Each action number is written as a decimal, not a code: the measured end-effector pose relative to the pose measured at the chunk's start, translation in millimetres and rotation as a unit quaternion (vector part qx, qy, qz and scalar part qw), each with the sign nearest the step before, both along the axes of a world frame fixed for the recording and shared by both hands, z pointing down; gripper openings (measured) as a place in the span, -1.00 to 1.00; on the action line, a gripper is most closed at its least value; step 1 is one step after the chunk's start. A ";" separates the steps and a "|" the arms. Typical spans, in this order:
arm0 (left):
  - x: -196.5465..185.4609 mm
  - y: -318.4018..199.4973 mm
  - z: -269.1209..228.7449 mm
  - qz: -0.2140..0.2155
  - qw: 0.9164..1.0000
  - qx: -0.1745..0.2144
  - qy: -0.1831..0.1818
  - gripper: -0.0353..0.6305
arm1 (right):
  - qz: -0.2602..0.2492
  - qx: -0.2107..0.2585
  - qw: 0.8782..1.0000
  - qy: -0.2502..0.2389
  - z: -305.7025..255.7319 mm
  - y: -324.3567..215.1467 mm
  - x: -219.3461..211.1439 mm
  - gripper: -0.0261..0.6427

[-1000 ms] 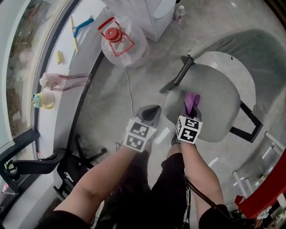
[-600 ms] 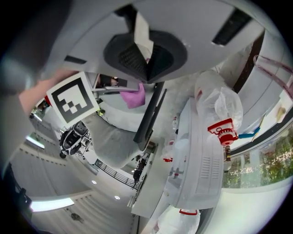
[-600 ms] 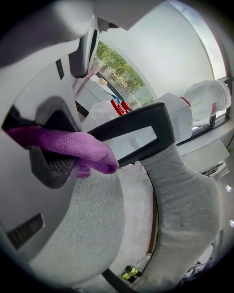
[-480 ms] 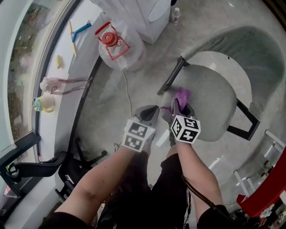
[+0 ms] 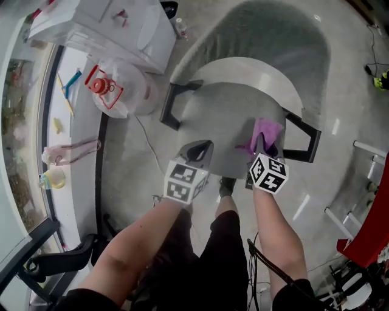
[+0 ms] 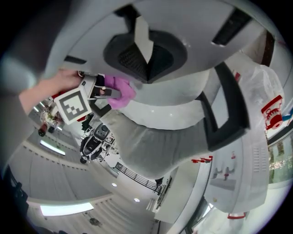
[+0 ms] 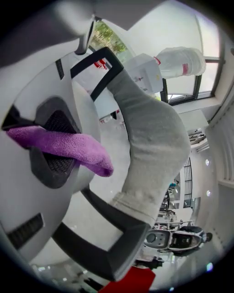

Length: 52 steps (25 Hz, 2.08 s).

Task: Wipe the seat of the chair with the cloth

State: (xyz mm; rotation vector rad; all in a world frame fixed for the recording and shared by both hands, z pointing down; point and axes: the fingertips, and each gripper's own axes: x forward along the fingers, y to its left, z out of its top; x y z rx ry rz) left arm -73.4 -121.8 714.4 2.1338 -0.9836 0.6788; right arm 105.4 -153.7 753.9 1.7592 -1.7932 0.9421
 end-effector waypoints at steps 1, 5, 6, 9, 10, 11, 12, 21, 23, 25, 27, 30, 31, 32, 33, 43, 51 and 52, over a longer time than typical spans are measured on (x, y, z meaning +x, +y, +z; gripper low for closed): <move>14.8 1.2 -0.9 0.012 1.000 0.001 0.001 -0.87 | 0.004 -0.005 1.000 0.024 0.4 1.4 20.6 -0.72; 67.3 3.1 -5.3 0.051 0.999 -0.001 0.006 -0.87 | 0.026 -0.020 0.997 0.067 6.2 6.6 82.2 -0.72; 76.0 2.6 -5.6 0.056 0.998 -0.001 0.008 -0.87 | 0.029 -0.024 0.997 0.073 8.5 7.6 91.4 -0.72; 93.0 2.7 -1.4 0.069 0.998 -0.002 0.007 -0.87 | 0.023 -0.034 0.996 0.080 17.7 10.0 101.9 -0.73; 95.3 3.1 1.3 0.071 0.997 -0.002 0.005 -0.87 | 0.017 -0.037 0.996 0.080 21.8 10.9 101.0 -0.73; 95.7 3.1 4.1 0.071 0.997 -0.003 0.003 -0.87 | 0.013 -0.041 0.996 0.079 26.5 11.9 99.3 -0.73; 94.6 2.7 6.8 0.068 0.998 -0.005 0.000 -0.87 | 0.010 -0.047 0.996 0.076 32.0 12.7 97.7 -0.73; 38.6 -5.8 23.5 0.011 1.000 -0.014 -0.019 -0.87 | -0.020 -0.082 0.996 0.039 69.7 4.1 52.5 -0.72; 19.8 -6.5 23.9 -0.005 1.000 -0.018 -0.024 -0.87 | -0.034 -0.082 0.996 0.031 70.5 -0.3 32.6 -0.72; 2.1 -8.7 23.6 -0.022 0.999 -0.018 -0.025 -0.87 | -0.047 -0.082 0.995 0.019 70.5 -5.3 11.0 -0.72; -13.3 -10.5 22.8 -0.035 0.999 -0.017 -0.027 -0.87 | -0.062 -0.083 0.995 0.008 70.7 -9.5 -10.9 -0.72; -32.4 -12.3 19.4 -0.050 0.998 -0.016 -0.026 -0.87 | -0.085 -0.083 0.993 -0.004 70.3 -15.1 -44.7 -0.72; -38.7 -12.7 18.3 -0.054 0.998 -0.014 -0.026 -0.87 | -0.092 -0.082 0.992 -0.009 69.7 -17.1 -56.7 -0.72; -45.3 -12.7 17.5 -0.057 0.998 -0.013 -0.026 -0.87 | -0.098 -0.080 0.992 -0.014 69.1 -19.1 -69.2 -0.72; -52.3 -12.4 17.2 -0.061 0.998 -0.013 -0.026 -0.87 | -0.104 -0.080 0.991 -0.020 68.5 -20.8 -82.0 -0.72; -106.6 -3.8 17.0 -0.116 0.993 -0.026 -0.018 -0.87 | -0.160 -0.083 0.979 -0.095 63.3 -36.2 -198.2 -0.72; -110.7 -0.3 15.5 -0.108 0.994 -0.028 -0.015 -0.87 | -0.158 -0.072 0.970 -0.171 42.6 -44.0 -234.8 -0.72; -109.4 0.0 17.1 -0.105 0.994 -0.030 -0.016 -0.87 | -0.155 -0.065 0.970 -0.174 38.4 -46.3 -231.1 -0.72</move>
